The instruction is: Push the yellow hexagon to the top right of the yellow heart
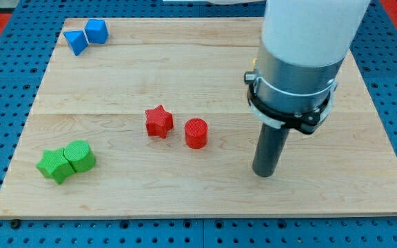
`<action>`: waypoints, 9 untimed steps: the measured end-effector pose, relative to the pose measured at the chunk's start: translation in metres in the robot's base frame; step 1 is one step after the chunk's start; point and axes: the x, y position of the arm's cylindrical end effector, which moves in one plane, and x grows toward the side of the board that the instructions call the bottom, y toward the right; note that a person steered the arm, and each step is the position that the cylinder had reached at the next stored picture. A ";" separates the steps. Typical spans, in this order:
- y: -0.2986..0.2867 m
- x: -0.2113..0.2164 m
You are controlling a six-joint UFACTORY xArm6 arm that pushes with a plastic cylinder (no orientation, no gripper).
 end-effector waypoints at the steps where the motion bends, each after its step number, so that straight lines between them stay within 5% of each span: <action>1: 0.010 -0.001; 3: 0.016 -0.002; 9: 0.058 -0.223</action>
